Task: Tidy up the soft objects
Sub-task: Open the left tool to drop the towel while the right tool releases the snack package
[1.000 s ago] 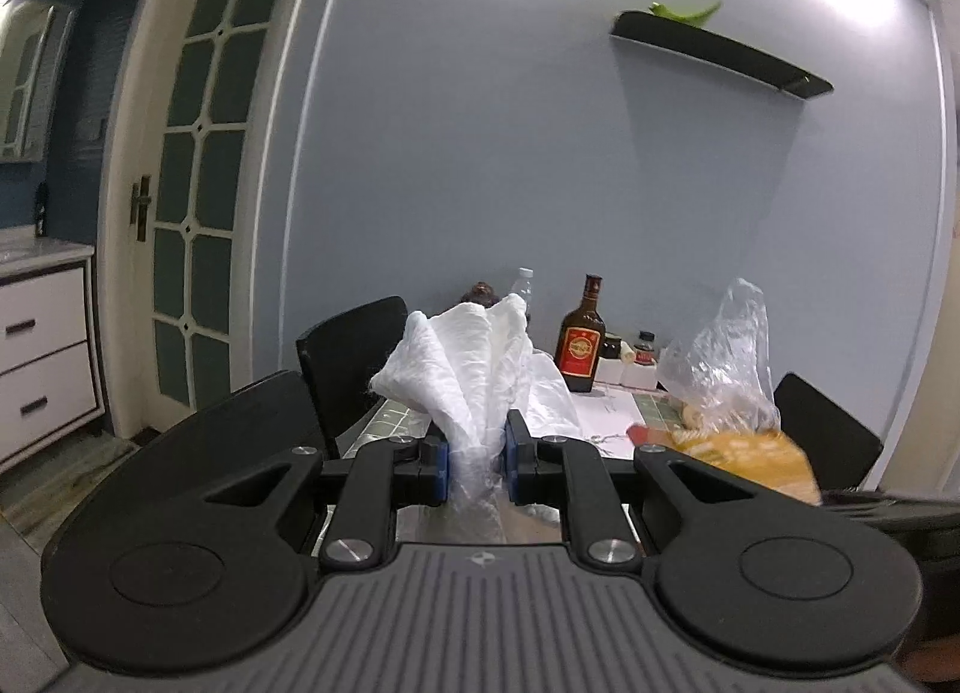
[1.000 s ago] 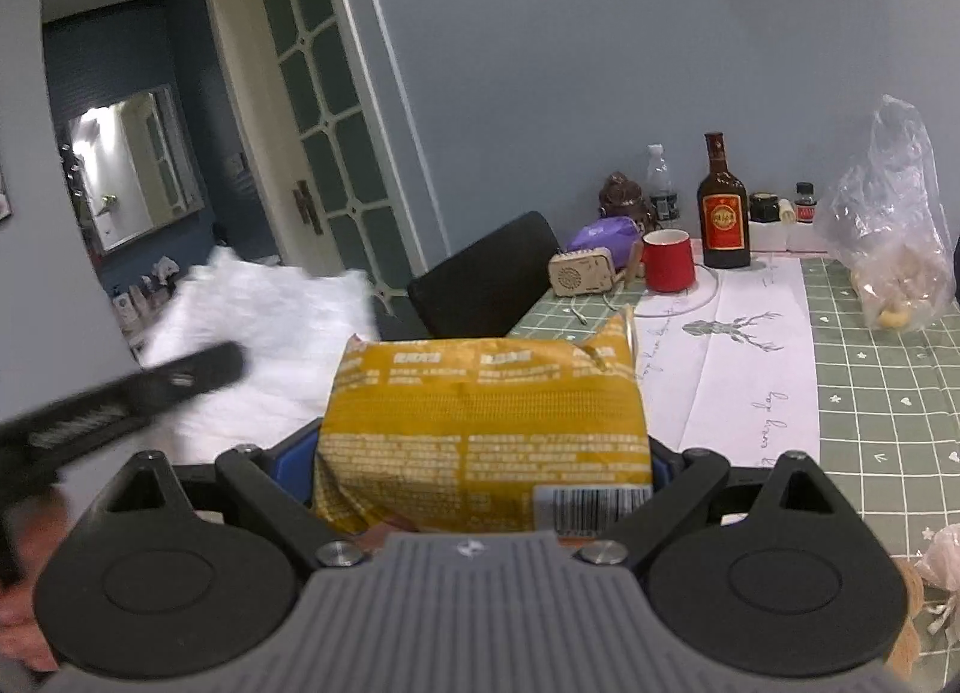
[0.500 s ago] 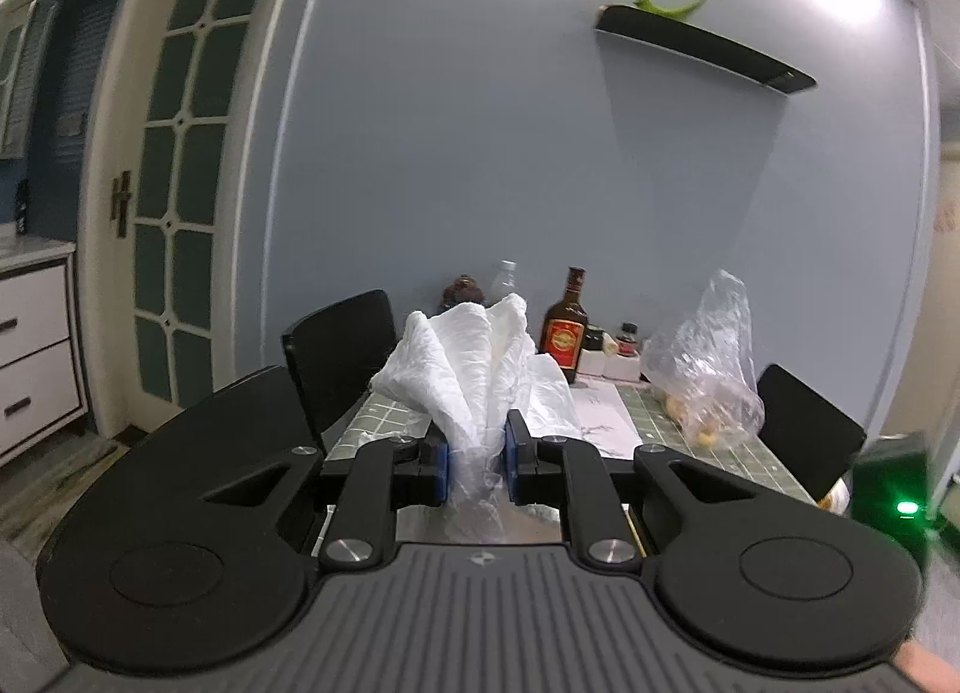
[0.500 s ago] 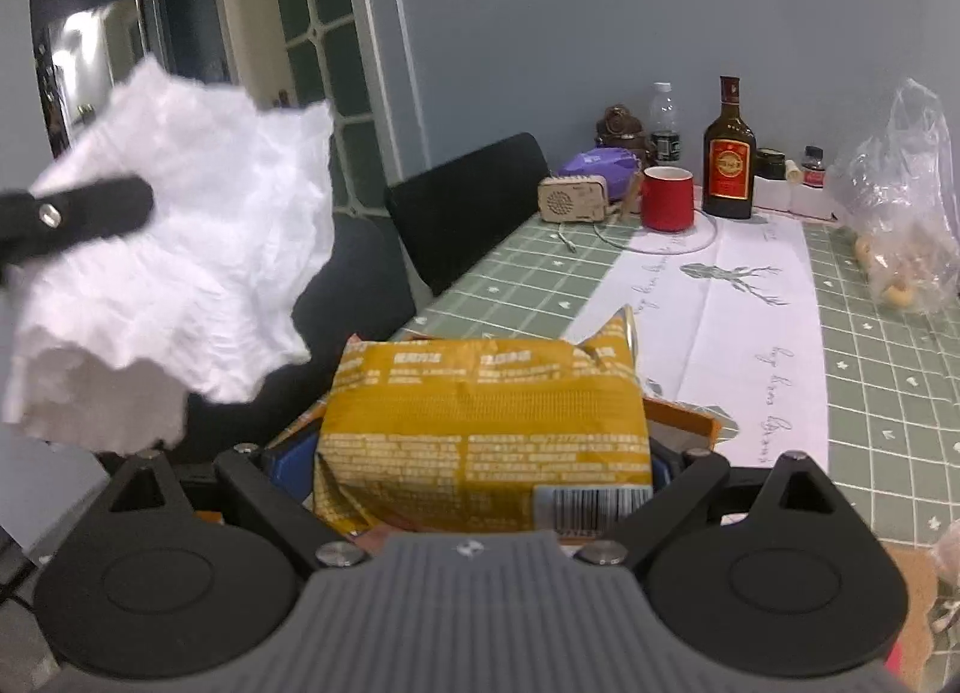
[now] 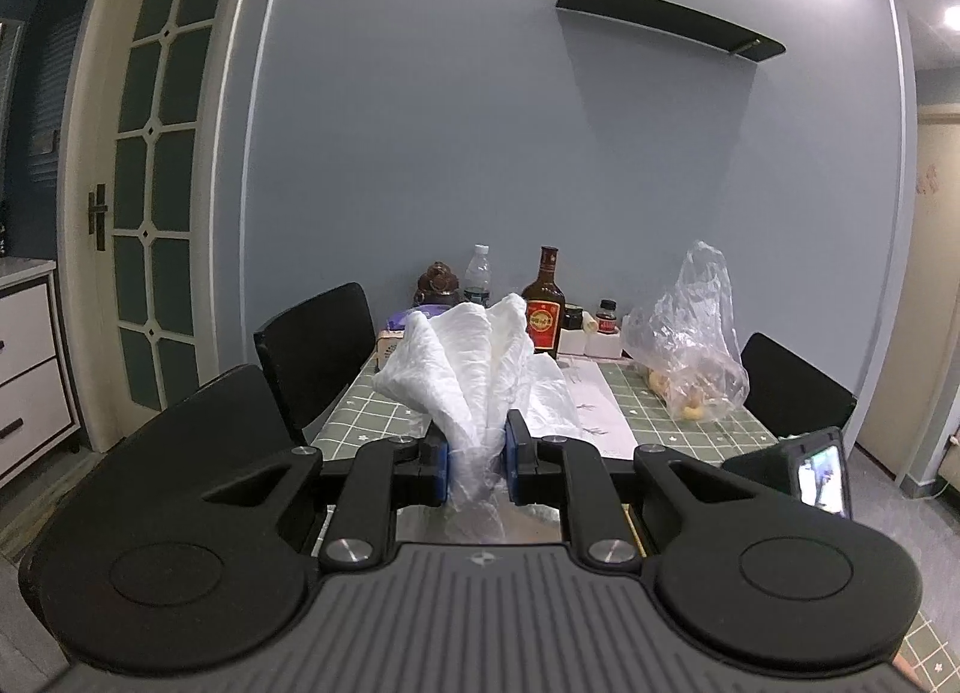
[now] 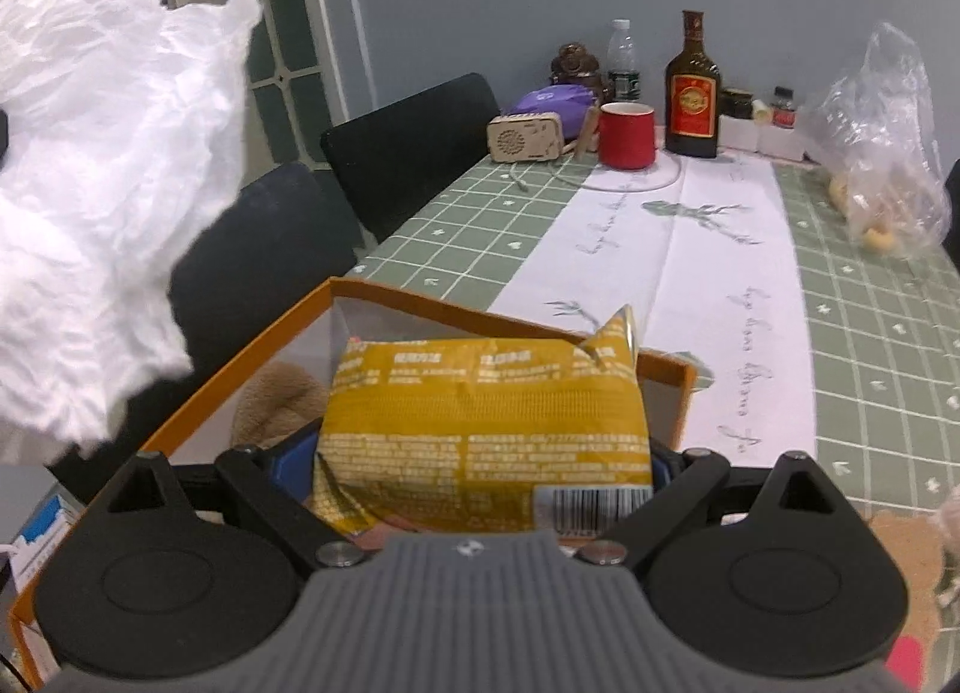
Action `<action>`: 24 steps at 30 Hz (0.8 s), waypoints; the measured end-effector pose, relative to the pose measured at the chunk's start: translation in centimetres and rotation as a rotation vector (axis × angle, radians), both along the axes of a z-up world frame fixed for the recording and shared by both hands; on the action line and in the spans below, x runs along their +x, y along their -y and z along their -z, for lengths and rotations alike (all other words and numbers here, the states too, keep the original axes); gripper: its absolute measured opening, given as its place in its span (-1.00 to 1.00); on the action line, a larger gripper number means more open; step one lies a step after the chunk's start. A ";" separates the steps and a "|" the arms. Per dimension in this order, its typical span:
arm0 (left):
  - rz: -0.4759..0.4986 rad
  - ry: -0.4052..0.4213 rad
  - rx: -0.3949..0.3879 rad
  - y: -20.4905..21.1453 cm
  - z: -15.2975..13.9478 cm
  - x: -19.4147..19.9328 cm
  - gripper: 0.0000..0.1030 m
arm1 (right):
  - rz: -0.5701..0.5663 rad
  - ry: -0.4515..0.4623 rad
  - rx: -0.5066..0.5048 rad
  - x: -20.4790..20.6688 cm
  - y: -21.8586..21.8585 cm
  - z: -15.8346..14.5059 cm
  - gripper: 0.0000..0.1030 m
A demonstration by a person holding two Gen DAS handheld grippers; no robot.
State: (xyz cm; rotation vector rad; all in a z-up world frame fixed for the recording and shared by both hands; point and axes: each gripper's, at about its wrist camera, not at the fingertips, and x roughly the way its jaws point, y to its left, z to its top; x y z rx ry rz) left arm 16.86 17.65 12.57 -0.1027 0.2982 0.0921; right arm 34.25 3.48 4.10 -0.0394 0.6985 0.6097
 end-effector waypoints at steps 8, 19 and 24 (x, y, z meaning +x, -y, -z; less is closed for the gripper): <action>0.019 -0.015 0.023 1.1 0.3 0.3 -0.63 | 0.031 0.002 0.022 0.2 0.3 -0.5 0.95; 0.023 -0.024 0.026 1.7 0.0 0.0 -0.63 | 0.049 0.107 0.026 -1.5 2.7 -3.2 0.95; 0.025 -0.009 0.043 1.9 0.0 -0.5 -0.63 | 0.116 0.133 0.038 -1.7 5.3 -4.2 0.95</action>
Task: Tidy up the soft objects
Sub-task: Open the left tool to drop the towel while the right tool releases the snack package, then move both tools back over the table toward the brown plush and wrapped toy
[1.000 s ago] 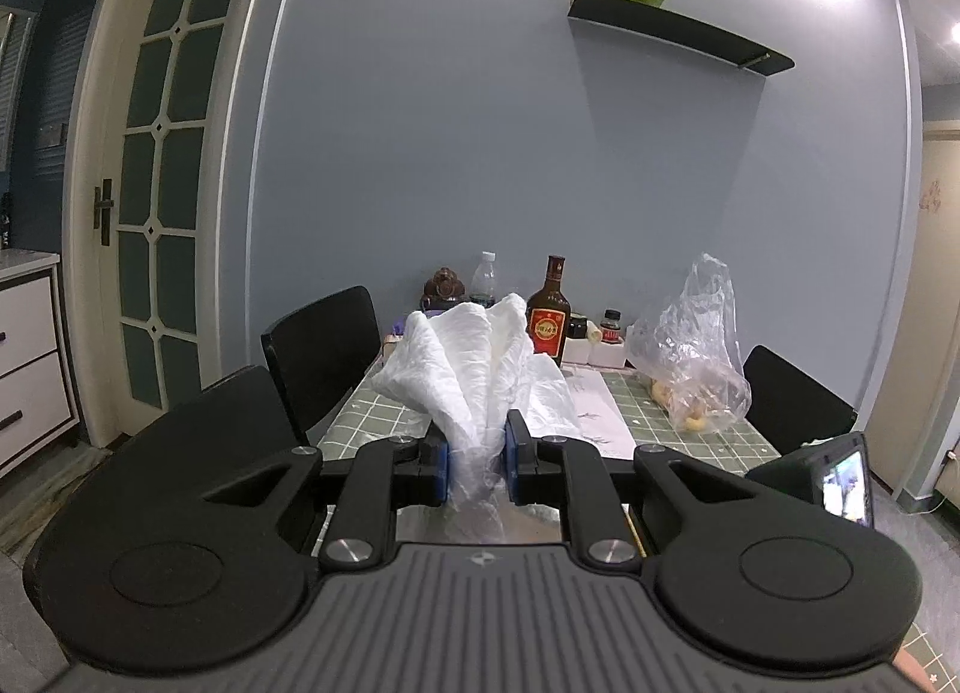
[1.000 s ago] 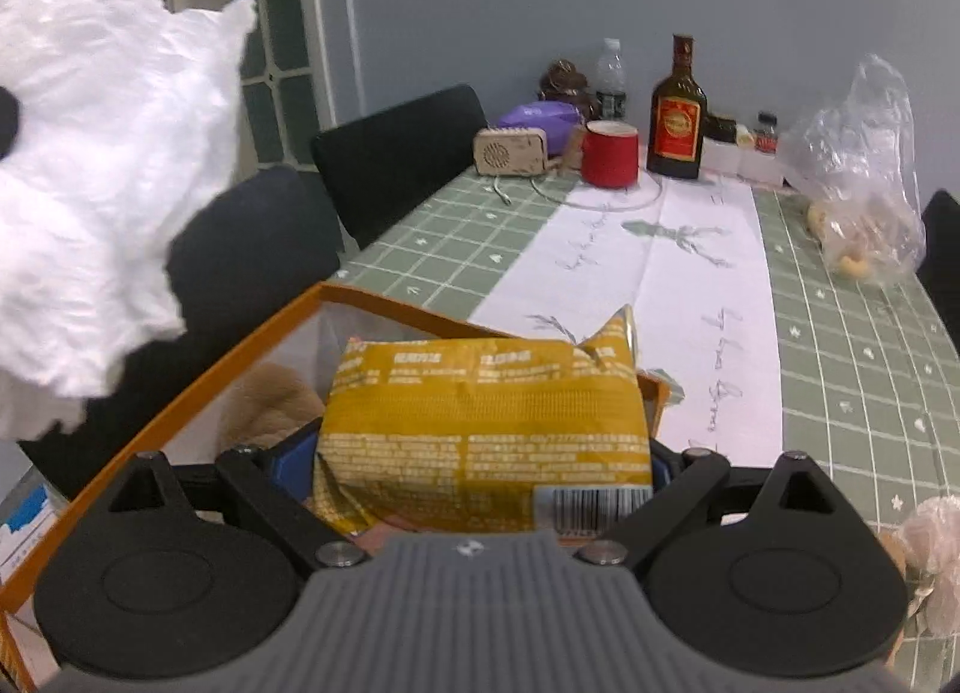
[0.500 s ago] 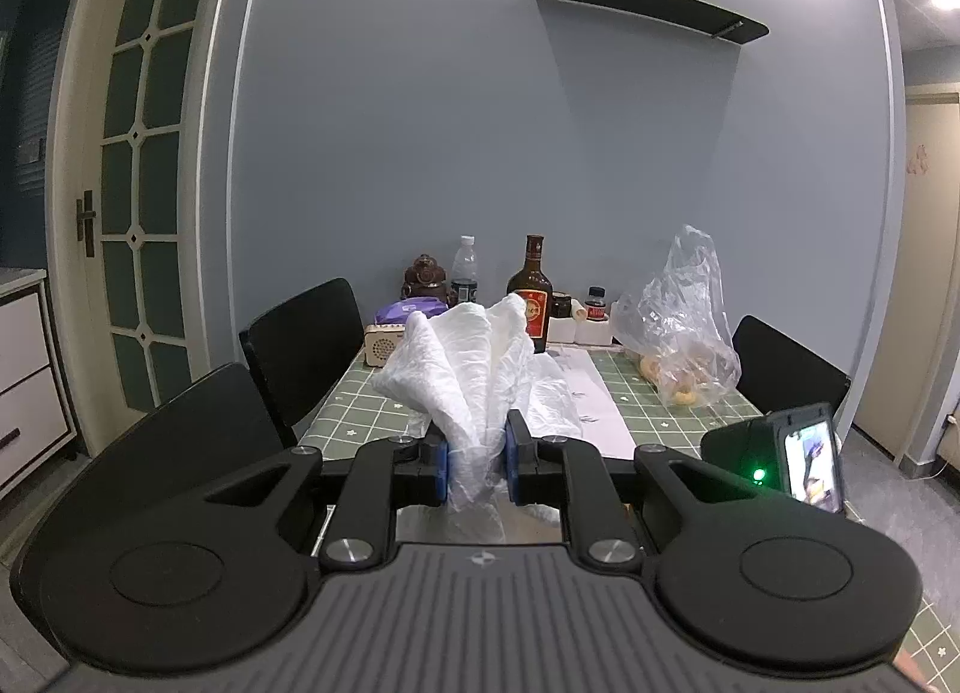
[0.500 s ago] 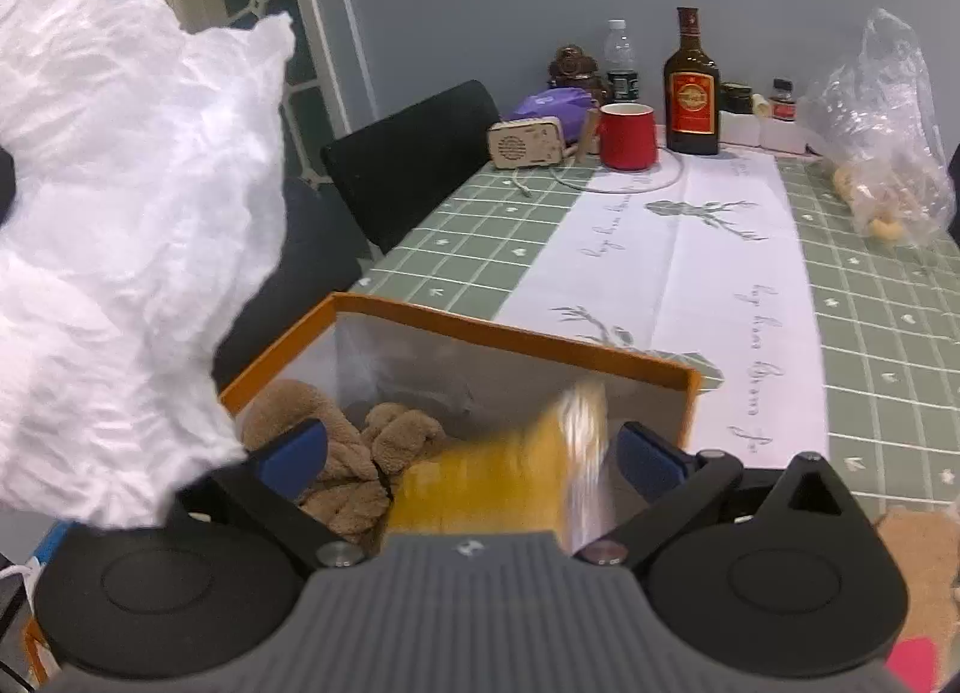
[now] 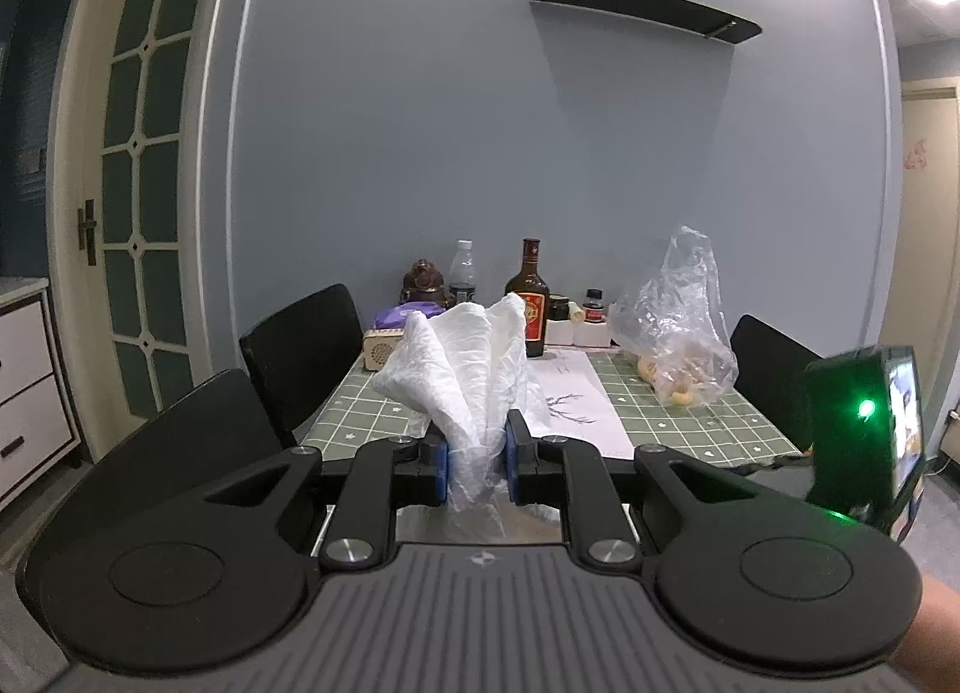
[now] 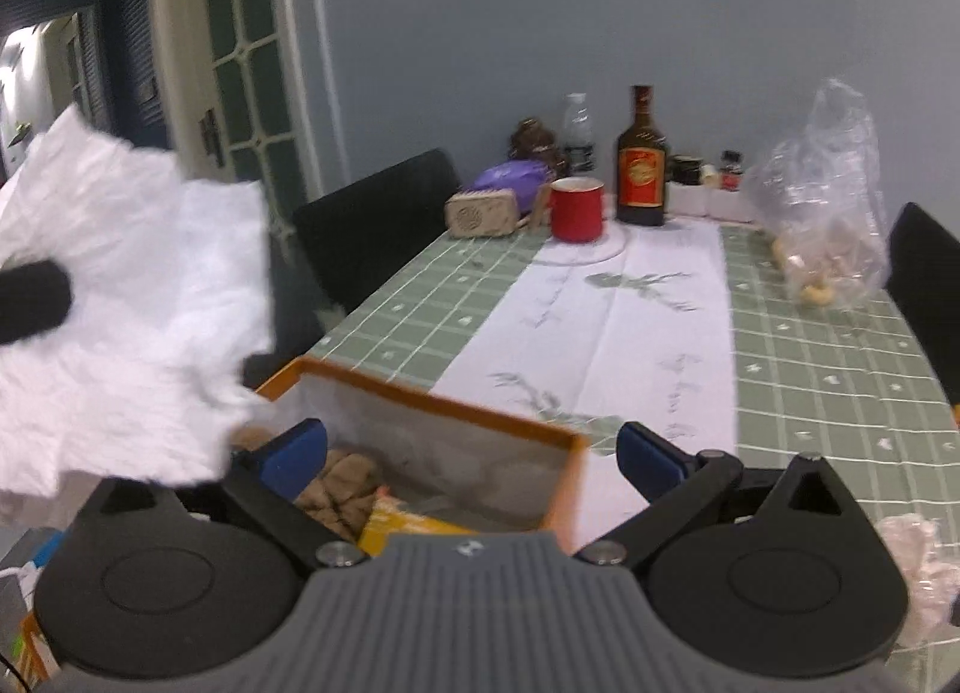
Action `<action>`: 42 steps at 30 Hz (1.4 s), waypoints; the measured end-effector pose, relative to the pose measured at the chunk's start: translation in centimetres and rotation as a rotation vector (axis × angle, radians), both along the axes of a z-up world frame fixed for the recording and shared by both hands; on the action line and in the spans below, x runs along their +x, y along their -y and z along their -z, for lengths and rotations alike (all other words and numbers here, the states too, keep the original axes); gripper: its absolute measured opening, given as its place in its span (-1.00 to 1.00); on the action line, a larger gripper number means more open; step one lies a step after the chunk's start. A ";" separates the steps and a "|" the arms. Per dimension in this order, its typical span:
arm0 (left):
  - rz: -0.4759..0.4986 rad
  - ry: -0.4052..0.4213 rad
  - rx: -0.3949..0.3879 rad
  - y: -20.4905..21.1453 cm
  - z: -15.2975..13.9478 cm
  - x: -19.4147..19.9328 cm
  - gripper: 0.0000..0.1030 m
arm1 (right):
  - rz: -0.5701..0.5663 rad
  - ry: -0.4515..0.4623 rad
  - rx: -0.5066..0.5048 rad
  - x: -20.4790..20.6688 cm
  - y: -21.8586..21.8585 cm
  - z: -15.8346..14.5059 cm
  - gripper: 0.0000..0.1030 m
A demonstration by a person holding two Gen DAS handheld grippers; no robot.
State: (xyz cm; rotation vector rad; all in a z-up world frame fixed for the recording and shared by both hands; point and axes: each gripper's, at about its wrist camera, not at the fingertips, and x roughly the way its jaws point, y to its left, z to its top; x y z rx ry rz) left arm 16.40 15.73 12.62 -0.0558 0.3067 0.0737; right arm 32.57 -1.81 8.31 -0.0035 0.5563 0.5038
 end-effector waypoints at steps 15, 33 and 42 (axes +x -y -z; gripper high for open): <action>0.072 -0.255 0.129 3.6 5.6 6.4 -0.62 | 0.097 0.028 0.036 0.3 4.9 -1.0 0.95; 0.006 -0.361 0.371 4.2 6.4 5.3 -0.35 | 0.054 0.029 0.006 0.0 3.5 -0.8 0.95; -0.045 -0.218 0.553 5.7 5.9 3.3 0.60 | 0.023 0.044 -0.015 -0.3 2.9 -0.7 0.95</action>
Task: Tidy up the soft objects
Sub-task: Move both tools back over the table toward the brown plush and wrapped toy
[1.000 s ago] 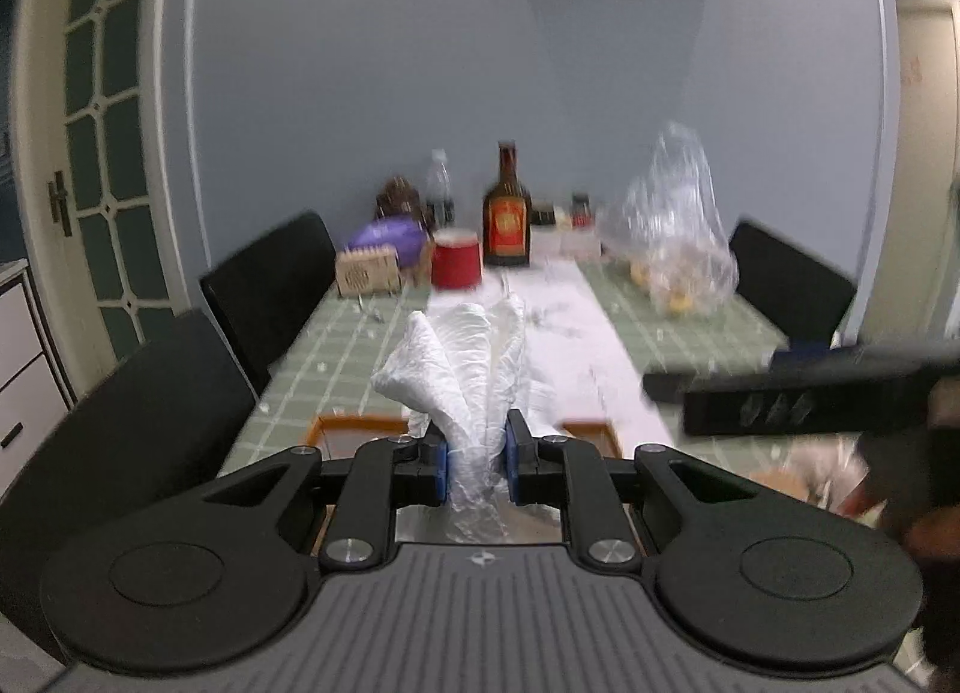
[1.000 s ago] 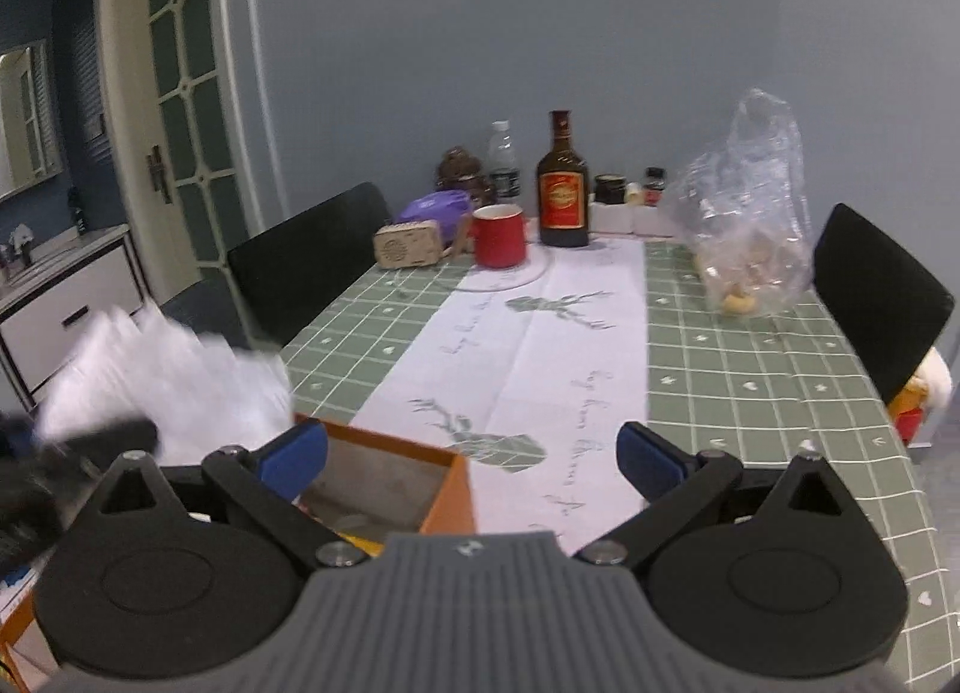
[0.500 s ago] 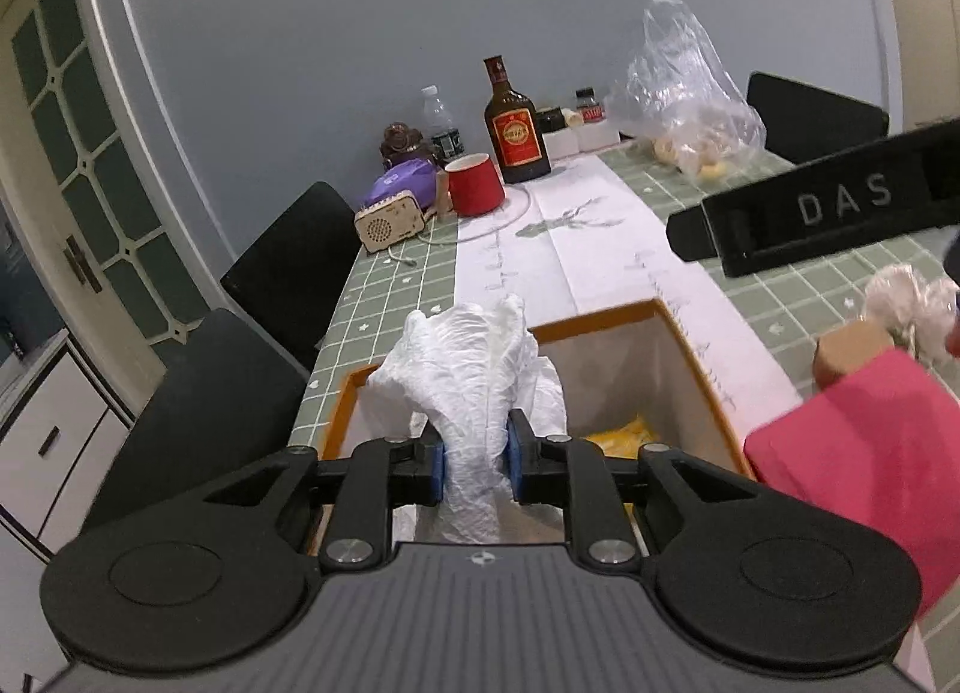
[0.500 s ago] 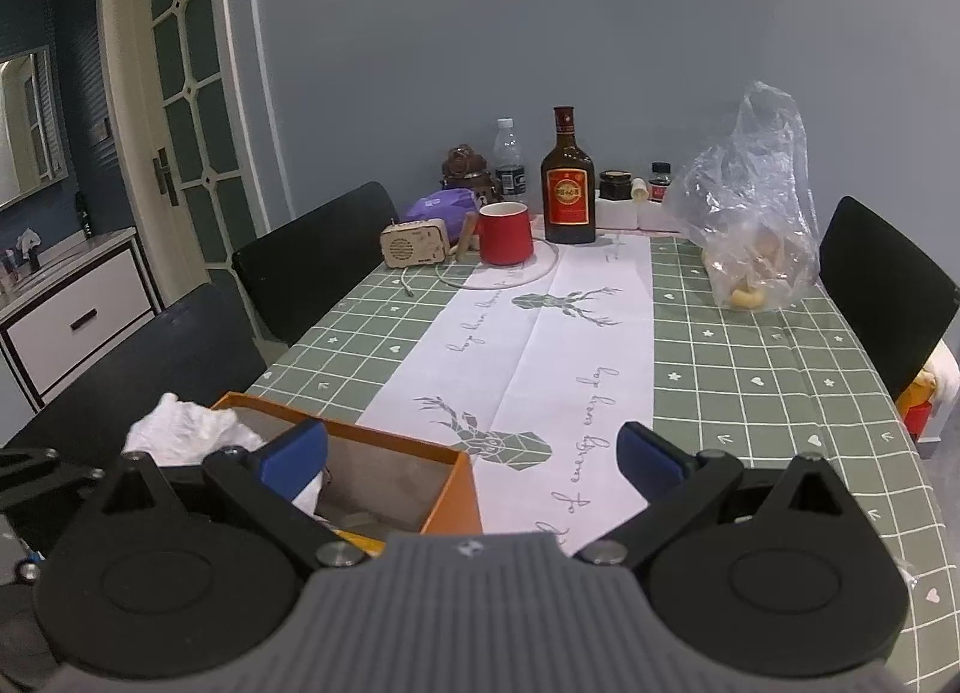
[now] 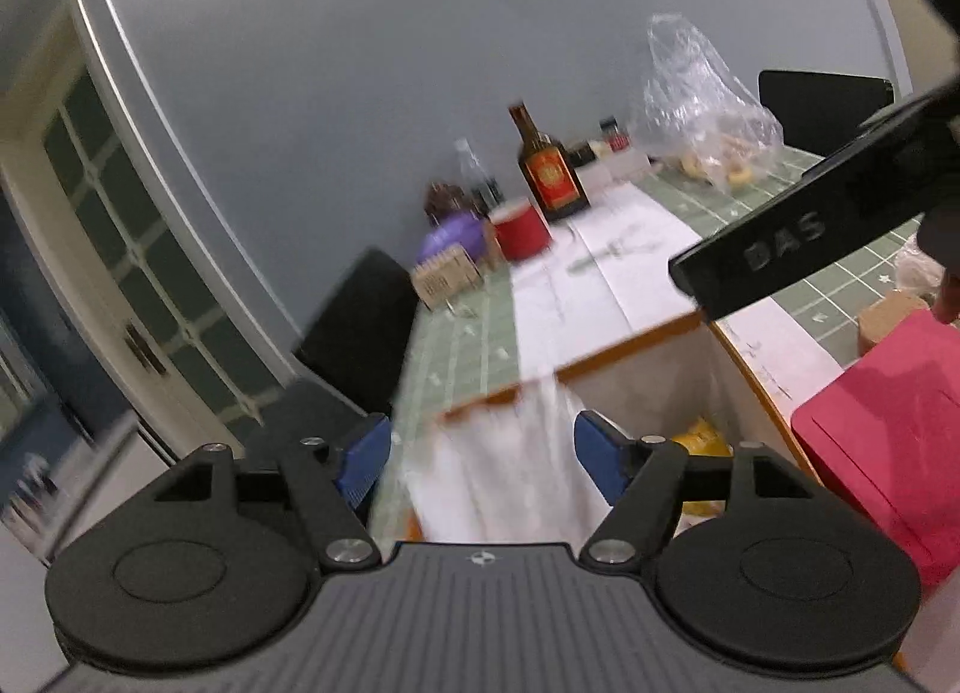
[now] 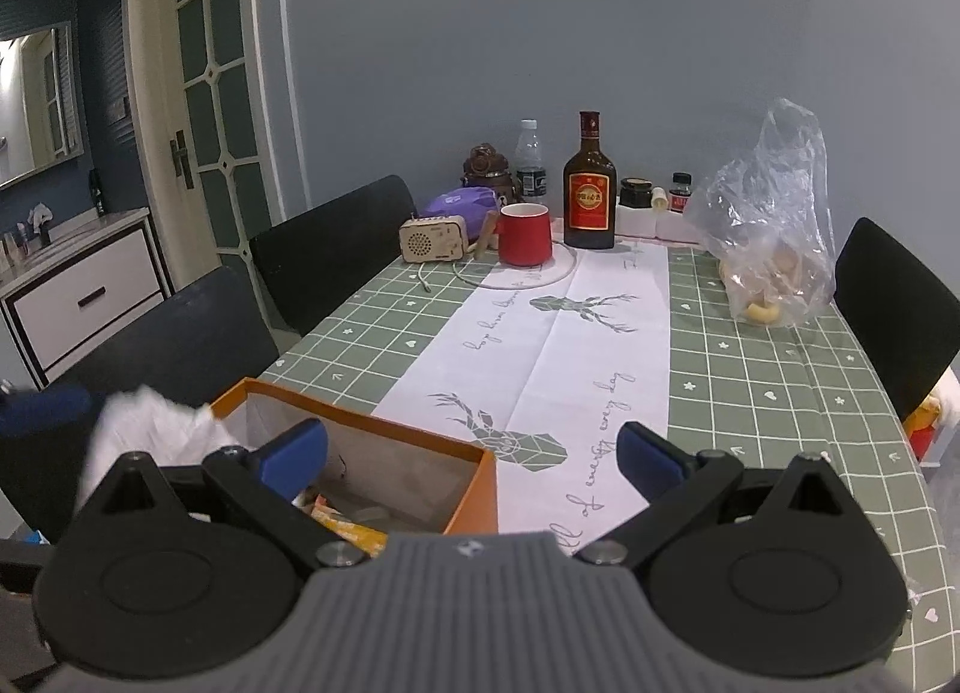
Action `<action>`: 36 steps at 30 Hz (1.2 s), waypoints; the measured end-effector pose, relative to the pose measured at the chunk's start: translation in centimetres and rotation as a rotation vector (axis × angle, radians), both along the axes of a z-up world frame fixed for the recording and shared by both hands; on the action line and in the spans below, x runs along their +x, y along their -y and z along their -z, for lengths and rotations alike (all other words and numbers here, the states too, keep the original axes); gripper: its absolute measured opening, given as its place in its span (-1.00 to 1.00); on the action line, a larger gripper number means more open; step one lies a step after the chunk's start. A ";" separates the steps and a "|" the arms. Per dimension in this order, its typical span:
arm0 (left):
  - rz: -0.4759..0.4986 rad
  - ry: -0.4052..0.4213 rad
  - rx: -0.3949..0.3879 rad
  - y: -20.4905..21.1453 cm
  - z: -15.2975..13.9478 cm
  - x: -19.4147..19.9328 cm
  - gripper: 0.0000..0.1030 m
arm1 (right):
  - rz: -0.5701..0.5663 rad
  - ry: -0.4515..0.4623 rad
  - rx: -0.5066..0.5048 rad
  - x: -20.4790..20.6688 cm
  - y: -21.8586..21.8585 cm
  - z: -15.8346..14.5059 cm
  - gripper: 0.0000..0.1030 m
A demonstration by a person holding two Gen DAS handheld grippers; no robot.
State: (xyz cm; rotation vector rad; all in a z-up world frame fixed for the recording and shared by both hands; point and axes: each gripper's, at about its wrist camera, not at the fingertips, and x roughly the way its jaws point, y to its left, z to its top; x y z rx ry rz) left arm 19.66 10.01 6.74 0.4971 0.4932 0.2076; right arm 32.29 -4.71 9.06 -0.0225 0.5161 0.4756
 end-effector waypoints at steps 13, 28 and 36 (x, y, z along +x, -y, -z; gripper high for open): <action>-0.063 0.142 -0.138 -1.5 -3.3 -1.2 0.66 | -0.002 0.003 0.024 -0.5 0.3 -0.6 0.95; 0.083 0.206 -0.402 -1.3 -5.9 -3.8 0.66 | 0.036 0.153 0.239 -5.9 6.5 -3.6 0.95; 0.250 0.146 -0.501 1.2 -5.6 -3.8 0.66 | 0.159 0.188 0.122 -5.1 13.2 0.6 0.95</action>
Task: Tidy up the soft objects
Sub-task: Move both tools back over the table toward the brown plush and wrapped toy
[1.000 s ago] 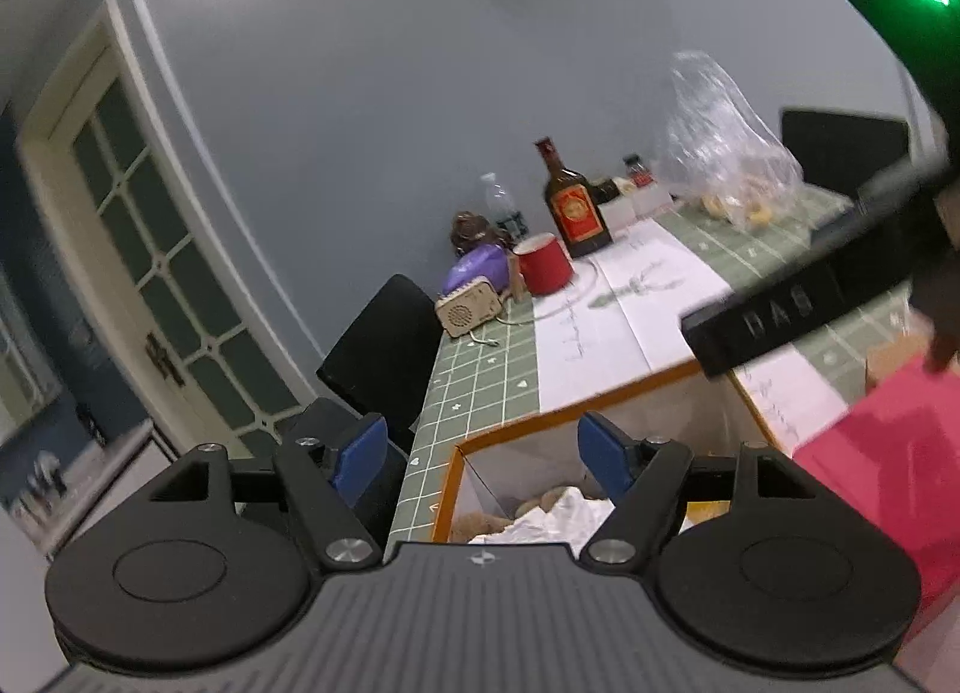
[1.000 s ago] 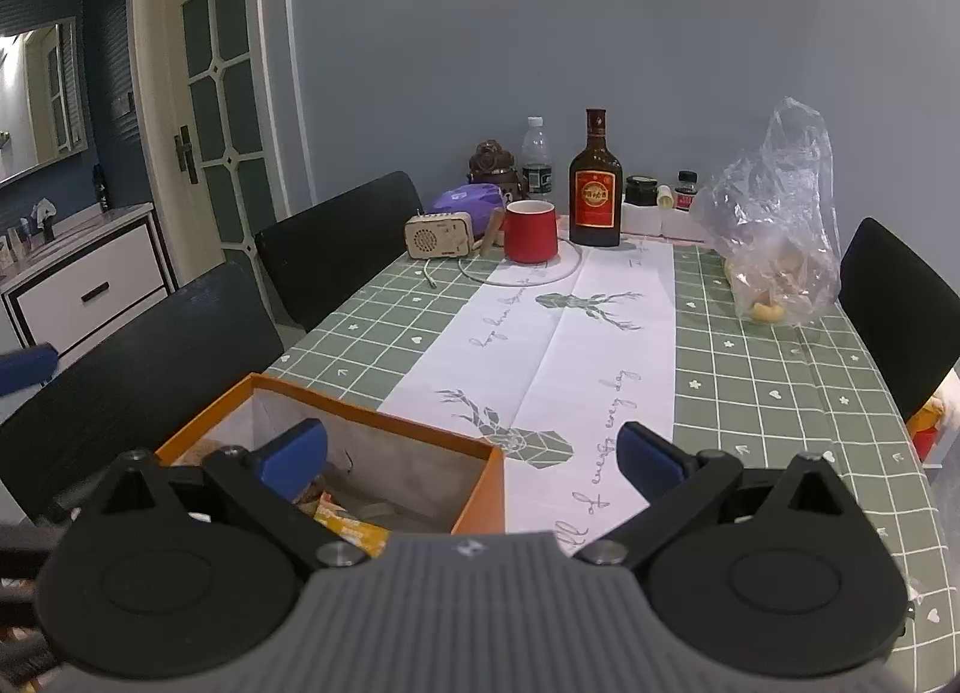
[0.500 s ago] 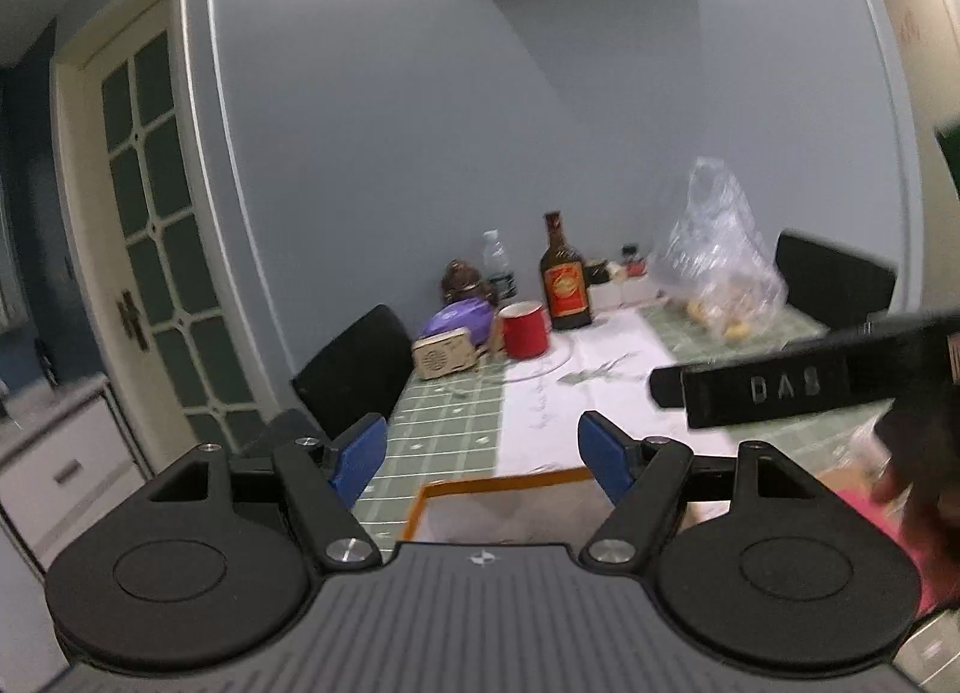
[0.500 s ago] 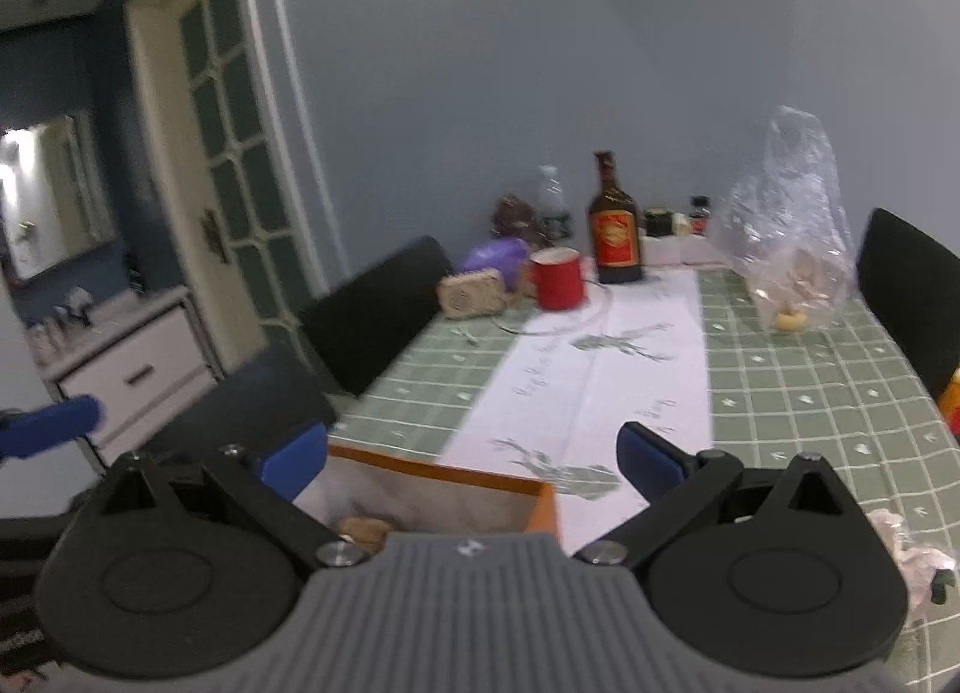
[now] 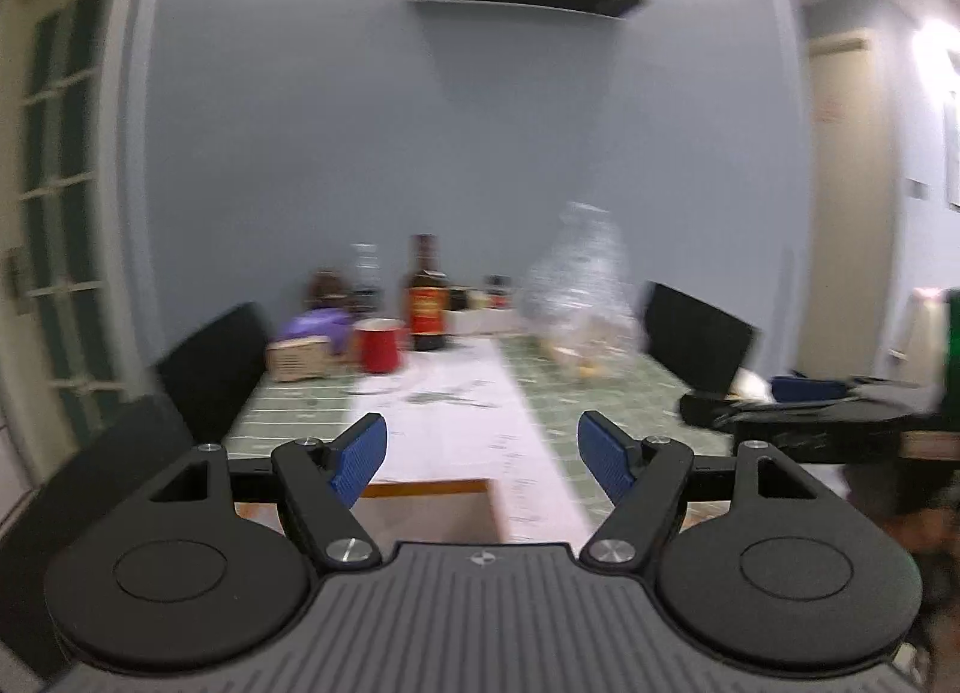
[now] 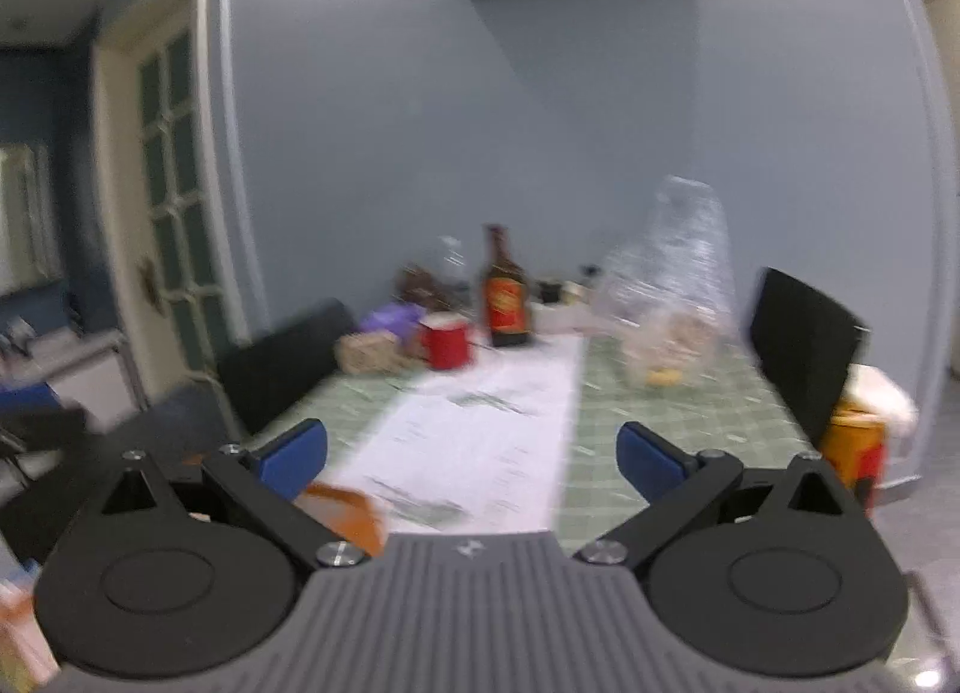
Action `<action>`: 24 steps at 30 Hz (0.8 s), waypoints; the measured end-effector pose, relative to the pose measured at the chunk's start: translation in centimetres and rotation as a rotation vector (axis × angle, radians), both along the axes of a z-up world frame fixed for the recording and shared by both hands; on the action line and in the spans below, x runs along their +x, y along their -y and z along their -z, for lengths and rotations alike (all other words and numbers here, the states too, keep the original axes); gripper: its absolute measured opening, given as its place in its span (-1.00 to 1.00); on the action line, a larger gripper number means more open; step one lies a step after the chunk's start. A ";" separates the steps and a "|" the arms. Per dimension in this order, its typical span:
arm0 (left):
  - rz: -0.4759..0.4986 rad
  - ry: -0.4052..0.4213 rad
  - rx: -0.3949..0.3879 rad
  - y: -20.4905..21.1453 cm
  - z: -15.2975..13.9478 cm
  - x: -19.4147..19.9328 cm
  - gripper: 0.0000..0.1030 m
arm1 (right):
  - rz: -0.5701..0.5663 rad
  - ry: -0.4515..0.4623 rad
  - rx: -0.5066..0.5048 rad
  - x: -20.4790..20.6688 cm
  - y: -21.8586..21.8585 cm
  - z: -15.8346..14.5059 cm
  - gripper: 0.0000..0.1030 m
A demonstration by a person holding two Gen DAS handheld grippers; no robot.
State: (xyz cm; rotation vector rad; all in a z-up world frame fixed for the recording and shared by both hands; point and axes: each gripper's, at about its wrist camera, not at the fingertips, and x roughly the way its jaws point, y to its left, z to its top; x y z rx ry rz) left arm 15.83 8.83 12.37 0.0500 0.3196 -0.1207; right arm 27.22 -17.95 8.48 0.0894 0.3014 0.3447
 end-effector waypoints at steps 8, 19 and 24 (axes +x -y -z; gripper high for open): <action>0.084 0.011 -0.025 4.1 1.8 -0.4 0.66 | 0.160 0.062 -0.120 1.0 5.5 5.2 0.95; 0.159 -0.057 0.034 7.4 5.2 1.0 0.66 | 0.239 -0.132 0.200 5.0 11.4 11.1 0.95; 0.145 -0.120 0.056 9.4 7.7 1.6 0.66 | 0.271 -0.070 0.112 5.1 10.7 12.1 0.95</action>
